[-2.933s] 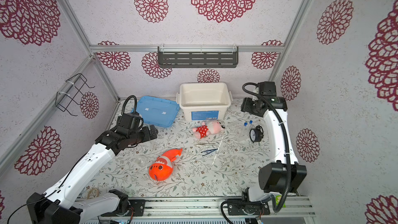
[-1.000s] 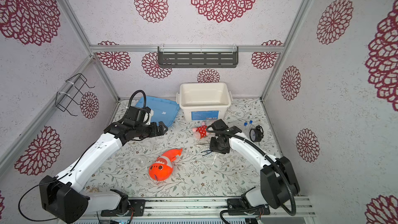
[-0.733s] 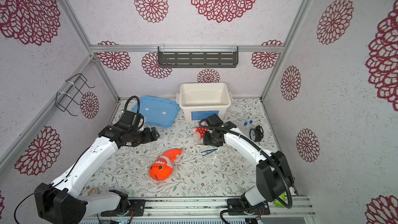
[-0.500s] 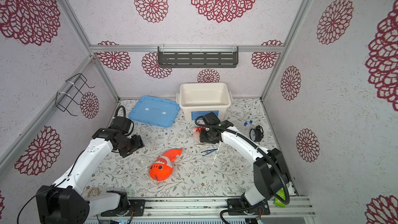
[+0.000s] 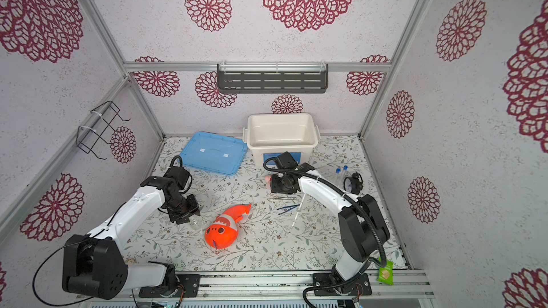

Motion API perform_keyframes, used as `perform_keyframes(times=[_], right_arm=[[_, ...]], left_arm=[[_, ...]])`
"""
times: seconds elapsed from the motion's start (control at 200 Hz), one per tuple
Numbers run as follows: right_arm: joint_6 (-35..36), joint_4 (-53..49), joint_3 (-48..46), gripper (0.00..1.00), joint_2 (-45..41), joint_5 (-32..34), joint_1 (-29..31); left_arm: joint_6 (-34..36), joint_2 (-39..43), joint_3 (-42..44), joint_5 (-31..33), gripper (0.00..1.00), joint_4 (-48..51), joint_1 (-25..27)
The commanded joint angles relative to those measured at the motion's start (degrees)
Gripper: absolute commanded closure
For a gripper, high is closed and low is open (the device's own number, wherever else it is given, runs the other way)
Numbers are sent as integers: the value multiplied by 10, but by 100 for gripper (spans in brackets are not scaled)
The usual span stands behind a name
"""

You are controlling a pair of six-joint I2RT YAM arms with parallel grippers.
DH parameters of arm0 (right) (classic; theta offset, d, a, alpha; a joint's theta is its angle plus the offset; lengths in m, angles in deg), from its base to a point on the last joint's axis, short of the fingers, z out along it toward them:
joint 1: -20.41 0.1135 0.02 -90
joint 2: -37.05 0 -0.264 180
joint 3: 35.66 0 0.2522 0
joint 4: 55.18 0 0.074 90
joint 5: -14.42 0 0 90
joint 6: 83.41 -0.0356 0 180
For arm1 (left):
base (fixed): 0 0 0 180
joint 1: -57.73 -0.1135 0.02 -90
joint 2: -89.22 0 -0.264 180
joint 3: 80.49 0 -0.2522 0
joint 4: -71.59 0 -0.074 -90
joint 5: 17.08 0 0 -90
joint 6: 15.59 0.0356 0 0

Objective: Organize the chemistry lab equipment

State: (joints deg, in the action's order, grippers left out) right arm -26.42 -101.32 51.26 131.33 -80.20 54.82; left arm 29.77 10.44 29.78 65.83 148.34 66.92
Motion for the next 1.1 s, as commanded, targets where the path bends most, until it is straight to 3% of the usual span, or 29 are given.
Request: perform_keyframes(times=[0.0, 0.355, 0.691, 0.881, 1.091], right_arm=[[19, 10, 43, 55, -7, 23, 1], [-2, 67, 51, 54, -29, 15, 0], [10, 81, 73, 55, -23, 14, -4], [40, 77, 108, 54, -17, 45, -16], [59, 56, 192, 50, 34, -26, -66]], left_arm=[[-12, -14, -3, 2, 57, -43, 6], [-40, -40, 57, 48, 66, -126, 10], [-44, -24, 56, 73, 100, -98, 10], [-34, 1, 10, 92, 100, -32, 11], [-50, 52, -49, 98, 100, 46, 13]])
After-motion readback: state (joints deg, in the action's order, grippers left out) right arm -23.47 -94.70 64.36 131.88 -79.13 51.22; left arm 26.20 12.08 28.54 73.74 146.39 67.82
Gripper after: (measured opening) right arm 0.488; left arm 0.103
